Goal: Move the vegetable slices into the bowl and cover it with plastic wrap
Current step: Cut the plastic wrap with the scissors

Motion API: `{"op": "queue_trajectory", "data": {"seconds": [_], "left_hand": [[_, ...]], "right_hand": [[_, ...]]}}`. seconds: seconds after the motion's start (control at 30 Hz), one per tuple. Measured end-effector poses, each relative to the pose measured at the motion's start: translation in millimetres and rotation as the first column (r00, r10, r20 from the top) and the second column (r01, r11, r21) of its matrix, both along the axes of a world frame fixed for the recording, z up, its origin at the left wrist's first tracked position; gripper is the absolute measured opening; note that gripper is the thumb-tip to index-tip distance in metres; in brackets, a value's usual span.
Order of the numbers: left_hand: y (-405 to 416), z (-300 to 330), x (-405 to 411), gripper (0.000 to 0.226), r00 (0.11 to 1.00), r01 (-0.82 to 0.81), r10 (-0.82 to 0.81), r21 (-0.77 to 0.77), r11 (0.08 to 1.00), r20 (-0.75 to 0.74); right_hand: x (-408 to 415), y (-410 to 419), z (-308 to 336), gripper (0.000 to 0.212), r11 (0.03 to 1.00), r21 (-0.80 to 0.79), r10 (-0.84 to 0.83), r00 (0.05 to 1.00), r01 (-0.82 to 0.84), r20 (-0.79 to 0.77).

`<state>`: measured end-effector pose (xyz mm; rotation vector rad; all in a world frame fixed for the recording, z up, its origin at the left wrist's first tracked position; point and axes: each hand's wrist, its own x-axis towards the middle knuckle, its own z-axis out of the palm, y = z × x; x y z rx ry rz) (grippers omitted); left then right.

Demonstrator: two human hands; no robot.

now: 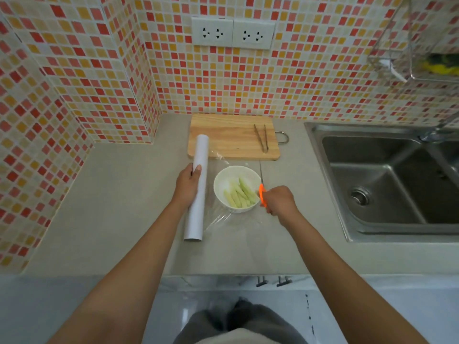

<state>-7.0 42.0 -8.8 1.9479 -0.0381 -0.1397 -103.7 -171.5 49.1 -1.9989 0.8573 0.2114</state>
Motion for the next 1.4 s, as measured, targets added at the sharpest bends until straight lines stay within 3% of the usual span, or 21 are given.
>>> {"op": "queue_trajectory", "data": {"seconds": [0.1, 0.2, 0.3, 0.4, 0.77, 1.07, 1.27, 1.4], "left_hand": [[0.9, 0.8, -1.3, 0.037, 1.0, -0.013, 0.013, -0.009, 1.0, -0.013], [2.1, 4.4, -1.4, 0.037, 1.0, -0.02, 0.02, -0.016, 1.0, -0.022], [3.1, 5.6, -1.6, 0.029, 1.0, -0.024, 0.024, -0.001, 1.0, -0.015], [2.2, 7.1, -1.6, 0.034, 0.999, -0.046, 0.046, -0.004, 0.999, -0.017], [-2.5, 9.0, -5.7, 0.039, 0.998, -0.059, 0.059, 0.002, 0.998, -0.03], [0.3, 5.5, -7.5, 0.031, 0.996, -0.085, 0.085, 0.008, 0.996, -0.029], [2.9, 6.2, -4.0, 0.042, 0.996, -0.074, 0.075, 0.009, 0.997, -0.044], [1.7, 6.2, -2.0, 0.036, 0.997, -0.072, 0.072, 0.021, 0.997, -0.036]], "right_hand": [[-30.1, 20.5, 4.6, 0.022, 0.945, 0.318, 0.078, 0.997, -0.082, 0.026], [-63.5, 41.9, 1.0, 0.013, 0.865, 0.465, 0.221, 0.975, -0.189, -0.013], [-89.5, 57.6, -5.4, 0.035, 0.824, 0.52, 0.314, 0.945, -0.226, -0.087], [-103.8, 63.2, -6.7, 0.052, 0.802, 0.556, 0.354, 0.922, -0.216, -0.153], [-120.3, 62.3, -13.5, 0.066, 0.756, 0.604, 0.489, 0.831, -0.251, -0.266], [-99.3, 87.5, -27.8, 0.063, 0.71, 0.681, 0.411, 0.891, -0.18, -0.193], [-89.7, 97.7, -33.1, 0.062, 0.717, 0.681, 0.328, 0.934, -0.149, -0.14], [-87.4, 100.5, -33.8, 0.062, 0.727, 0.672, 0.303, 0.944, -0.139, -0.133]]}}
